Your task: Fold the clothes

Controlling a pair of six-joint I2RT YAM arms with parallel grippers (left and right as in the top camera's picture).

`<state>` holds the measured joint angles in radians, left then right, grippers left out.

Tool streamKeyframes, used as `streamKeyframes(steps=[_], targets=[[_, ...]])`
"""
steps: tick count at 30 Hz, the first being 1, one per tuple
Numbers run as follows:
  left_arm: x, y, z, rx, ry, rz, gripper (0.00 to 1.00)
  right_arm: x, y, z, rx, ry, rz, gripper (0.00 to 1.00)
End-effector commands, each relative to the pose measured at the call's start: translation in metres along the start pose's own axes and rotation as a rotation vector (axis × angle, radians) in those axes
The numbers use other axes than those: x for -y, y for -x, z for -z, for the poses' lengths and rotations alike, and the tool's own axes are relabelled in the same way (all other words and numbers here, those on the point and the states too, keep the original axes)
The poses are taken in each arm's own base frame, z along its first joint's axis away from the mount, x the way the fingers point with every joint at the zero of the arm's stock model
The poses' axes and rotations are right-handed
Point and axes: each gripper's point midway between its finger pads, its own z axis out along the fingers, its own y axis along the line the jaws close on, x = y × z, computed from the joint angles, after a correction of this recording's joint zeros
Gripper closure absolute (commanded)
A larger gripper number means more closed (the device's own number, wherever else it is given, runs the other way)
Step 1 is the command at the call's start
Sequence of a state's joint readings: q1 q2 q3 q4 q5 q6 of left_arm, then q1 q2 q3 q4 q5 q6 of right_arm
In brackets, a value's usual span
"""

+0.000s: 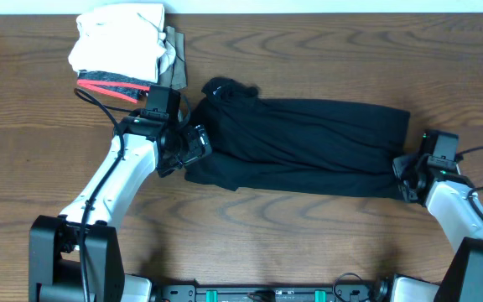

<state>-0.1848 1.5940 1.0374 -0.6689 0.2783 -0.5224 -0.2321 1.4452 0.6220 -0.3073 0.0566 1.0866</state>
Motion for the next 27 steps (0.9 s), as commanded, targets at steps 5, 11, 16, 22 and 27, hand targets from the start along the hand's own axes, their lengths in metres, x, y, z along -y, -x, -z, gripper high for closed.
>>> streamKeyframes(steps=[5,11,16,22,27], targets=[[-0.005,-0.003,-0.004,-0.014,0.012,-0.007,0.1,-0.005,0.019,0.006,0.12,-0.037,0.146,0.51],[-0.005,-0.004,-0.004,-0.014,0.013,-0.024,0.09,-0.034,0.031,0.043,0.117,0.016,0.252,0.46],[-0.003,-0.004,-0.004,-0.02,-0.003,-0.024,0.07,-0.081,0.028,0.099,0.084,0.205,0.406,0.01],[0.011,-0.014,0.001,-0.069,-0.083,-0.055,0.06,-0.088,-0.014,0.139,-0.126,0.333,0.54,0.01],[0.002,-0.034,0.001,-0.151,-0.054,-0.051,0.06,-0.061,-0.042,0.141,-0.283,0.285,0.569,0.01]])
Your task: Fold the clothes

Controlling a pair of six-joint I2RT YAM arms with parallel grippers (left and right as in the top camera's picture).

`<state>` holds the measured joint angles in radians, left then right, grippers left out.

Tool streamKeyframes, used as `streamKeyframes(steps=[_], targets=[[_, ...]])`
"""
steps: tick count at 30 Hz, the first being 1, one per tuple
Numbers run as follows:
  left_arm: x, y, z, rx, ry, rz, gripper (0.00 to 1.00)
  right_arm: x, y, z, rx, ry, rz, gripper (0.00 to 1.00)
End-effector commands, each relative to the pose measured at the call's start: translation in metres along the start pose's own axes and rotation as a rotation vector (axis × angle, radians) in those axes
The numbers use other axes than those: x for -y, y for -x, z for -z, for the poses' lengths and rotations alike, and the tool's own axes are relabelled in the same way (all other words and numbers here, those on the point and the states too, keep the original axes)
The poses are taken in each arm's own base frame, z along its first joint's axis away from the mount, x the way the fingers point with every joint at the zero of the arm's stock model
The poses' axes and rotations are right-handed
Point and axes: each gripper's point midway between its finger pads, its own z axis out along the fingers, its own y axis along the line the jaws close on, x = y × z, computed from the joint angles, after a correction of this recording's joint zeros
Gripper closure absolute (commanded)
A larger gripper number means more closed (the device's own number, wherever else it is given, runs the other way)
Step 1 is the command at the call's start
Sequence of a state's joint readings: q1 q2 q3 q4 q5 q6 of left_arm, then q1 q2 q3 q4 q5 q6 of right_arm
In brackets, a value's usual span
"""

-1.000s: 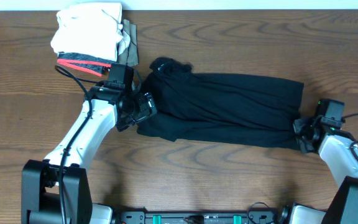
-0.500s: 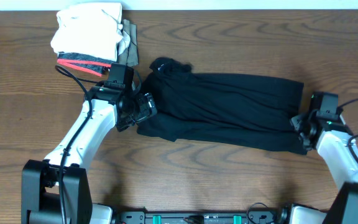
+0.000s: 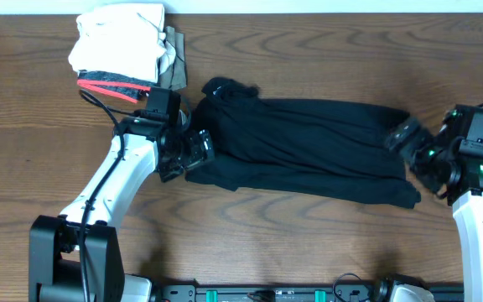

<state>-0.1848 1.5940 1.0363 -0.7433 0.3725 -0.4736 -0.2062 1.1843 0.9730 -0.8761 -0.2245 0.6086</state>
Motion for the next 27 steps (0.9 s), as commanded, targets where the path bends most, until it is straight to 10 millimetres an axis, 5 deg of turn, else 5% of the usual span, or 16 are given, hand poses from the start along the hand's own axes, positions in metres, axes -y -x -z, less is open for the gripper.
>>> streamKeyframes(steps=[1,8,16,27], targets=[[-0.001,-0.012,-0.002,-0.047,-0.01,-0.023,0.06,-0.011,-0.02,0.001,-0.096,0.07,0.063,0.01],[0.006,-0.012,-0.005,-0.038,-0.01,-0.053,0.06,-0.008,-0.033,0.002,-0.149,0.061,0.088,0.01],[-0.014,0.016,-0.01,0.07,0.103,-0.155,0.06,0.0,-0.045,0.004,-0.198,0.037,0.15,0.01],[-0.015,0.014,-0.05,-0.032,0.062,-0.173,0.07,0.001,-0.047,0.004,-0.204,0.033,0.149,0.01]])
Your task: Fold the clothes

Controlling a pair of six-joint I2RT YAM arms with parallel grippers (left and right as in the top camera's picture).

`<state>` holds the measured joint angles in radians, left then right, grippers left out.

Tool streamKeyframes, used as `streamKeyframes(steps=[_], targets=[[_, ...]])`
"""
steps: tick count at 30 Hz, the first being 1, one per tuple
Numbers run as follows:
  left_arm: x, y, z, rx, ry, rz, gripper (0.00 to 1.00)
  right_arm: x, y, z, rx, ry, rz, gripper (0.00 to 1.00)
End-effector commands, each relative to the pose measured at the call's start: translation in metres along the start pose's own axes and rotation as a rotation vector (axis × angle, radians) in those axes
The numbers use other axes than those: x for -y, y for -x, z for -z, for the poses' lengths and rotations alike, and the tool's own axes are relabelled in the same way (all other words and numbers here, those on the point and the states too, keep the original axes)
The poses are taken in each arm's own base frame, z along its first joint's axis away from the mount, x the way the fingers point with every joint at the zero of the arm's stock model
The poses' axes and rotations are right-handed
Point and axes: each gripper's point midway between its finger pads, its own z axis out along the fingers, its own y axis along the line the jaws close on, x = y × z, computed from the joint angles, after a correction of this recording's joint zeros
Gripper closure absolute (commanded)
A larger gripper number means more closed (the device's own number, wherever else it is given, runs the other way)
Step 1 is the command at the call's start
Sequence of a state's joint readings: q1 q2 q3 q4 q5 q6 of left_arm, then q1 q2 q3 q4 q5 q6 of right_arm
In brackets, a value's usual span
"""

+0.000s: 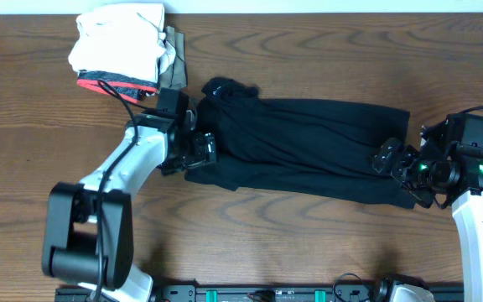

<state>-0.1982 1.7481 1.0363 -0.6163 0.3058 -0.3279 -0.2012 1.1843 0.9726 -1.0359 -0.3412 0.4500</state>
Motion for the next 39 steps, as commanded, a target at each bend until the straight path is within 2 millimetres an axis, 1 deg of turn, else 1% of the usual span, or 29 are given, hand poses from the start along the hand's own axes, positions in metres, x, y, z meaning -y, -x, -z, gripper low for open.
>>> streamKeyframes(steps=[1,4,6,11,12,13,18,22,27,34,39], targets=[[-0.001,-0.007,-0.009,-0.035,-0.012,-0.028,0.08,-0.003,-0.003,-0.001,-0.01,0.007,0.031,0.01],[-0.001,-0.006,-0.008,-0.034,-0.015,-0.031,0.2,-0.003,-0.002,-0.001,-0.007,0.008,0.033,0.01],[-0.001,-0.007,-0.008,-0.034,-0.015,-0.031,0.26,-0.004,-0.002,-0.001,-0.005,0.009,0.034,0.01],[0.003,-0.009,-0.008,-0.045,-0.036,-0.029,0.47,-0.002,-0.001,-0.001,-0.001,0.002,0.034,0.01],[0.003,-0.009,-0.008,-0.045,-0.036,-0.029,0.53,-0.002,-0.001,-0.001,0.0,-0.001,0.033,0.01],[0.003,-0.009,-0.007,-0.046,-0.036,-0.029,0.56,-0.002,-0.001,-0.001,0.0,-0.001,0.033,0.01],[0.006,-0.01,0.003,-0.034,-0.044,-0.028,0.73,-0.002,0.0,-0.001,0.002,0.0,0.034,0.01],[0.01,-0.007,0.017,0.003,-0.058,0.033,0.75,-0.002,0.0,-0.001,0.002,0.0,0.034,0.01],[0.021,0.009,0.032,0.086,-0.103,0.123,0.77,-0.002,-0.001,-0.001,-0.001,-0.001,0.038,0.01],[0.03,0.024,0.036,0.136,-0.154,0.253,0.77,0.005,-0.003,-0.005,-0.006,-0.029,0.047,0.01],[0.036,0.036,0.039,0.179,-0.185,0.274,0.75,0.007,-0.004,-0.006,-0.009,-0.033,0.044,0.01]])
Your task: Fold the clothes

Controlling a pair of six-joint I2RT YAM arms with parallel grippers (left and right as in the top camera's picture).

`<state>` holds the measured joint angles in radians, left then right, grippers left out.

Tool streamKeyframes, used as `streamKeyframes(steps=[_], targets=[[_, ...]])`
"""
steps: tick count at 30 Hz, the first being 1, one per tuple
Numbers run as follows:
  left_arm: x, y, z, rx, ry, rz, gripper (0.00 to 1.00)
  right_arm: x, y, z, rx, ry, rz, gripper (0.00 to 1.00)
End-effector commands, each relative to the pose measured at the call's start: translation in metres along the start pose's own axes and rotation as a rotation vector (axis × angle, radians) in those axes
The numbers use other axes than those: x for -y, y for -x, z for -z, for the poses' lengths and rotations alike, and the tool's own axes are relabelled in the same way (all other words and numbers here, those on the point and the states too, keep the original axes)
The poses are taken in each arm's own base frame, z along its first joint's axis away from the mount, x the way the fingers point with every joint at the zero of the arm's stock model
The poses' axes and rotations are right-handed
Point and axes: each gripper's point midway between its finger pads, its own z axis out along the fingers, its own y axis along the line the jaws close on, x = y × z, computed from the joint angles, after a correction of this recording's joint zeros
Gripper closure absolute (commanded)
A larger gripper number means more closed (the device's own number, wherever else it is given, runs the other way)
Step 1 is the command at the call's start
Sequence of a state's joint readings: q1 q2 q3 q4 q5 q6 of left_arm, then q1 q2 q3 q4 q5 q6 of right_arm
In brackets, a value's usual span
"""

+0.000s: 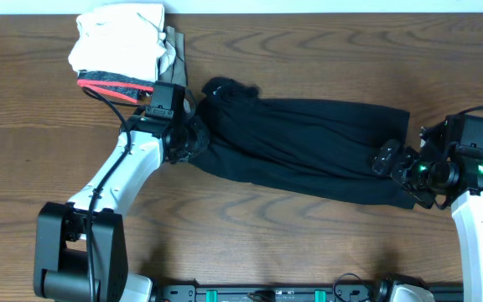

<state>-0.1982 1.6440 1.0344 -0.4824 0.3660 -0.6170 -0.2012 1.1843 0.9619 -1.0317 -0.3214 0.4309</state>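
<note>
A black garment (300, 147) lies spread lengthwise across the middle of the table, with a bunched collar end at its upper left. My left gripper (193, 143) is at the garment's left edge. The lower-left cloth is drawn in toward its fingers, and it looks shut on that cloth. My right gripper (386, 159) rests low on the garment's right end, above the lower-right corner. Its dark fingers blend into the cloth, so their gap does not show.
A stack of folded clothes (120, 46), white on top with red-black and olive pieces below, sits at the back left just behind my left arm. The table's far edge runs right behind the stack. Bare wood lies in front of the garment.
My left gripper has shifted slightly up and inward along the garment's left edge. The lower-left corner that lay flat is now pulled in toward the gripper. The right gripper has not moved.
At first both grippers were at the garment's two ends, with the right one low at the lower-right corner. Then the right arm stood further right and the lower-right corner stuck out more. After that the right gripper sat on the right end, and now the left has drawn in the left corner.
</note>
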Motion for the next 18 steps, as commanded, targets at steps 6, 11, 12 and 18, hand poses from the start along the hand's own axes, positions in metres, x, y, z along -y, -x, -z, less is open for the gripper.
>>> streamKeyframes(steps=[6,11,12,18], targets=[[0.013,0.017,0.004,0.073,-0.058,0.032,0.75,0.0,-0.006,-0.003,-0.019,-0.005,0.026,0.01],[0.004,0.031,0.005,0.148,-0.002,0.042,0.75,-0.004,-0.008,-0.003,-0.032,0.02,0.026,0.01],[0.001,0.034,0.004,0.161,0.018,0.044,0.75,-0.004,-0.008,-0.003,-0.033,0.019,0.026,0.01],[-0.027,0.046,-0.004,0.229,0.156,0.059,0.73,-0.009,-0.011,-0.003,-0.047,0.045,0.029,0.01]])
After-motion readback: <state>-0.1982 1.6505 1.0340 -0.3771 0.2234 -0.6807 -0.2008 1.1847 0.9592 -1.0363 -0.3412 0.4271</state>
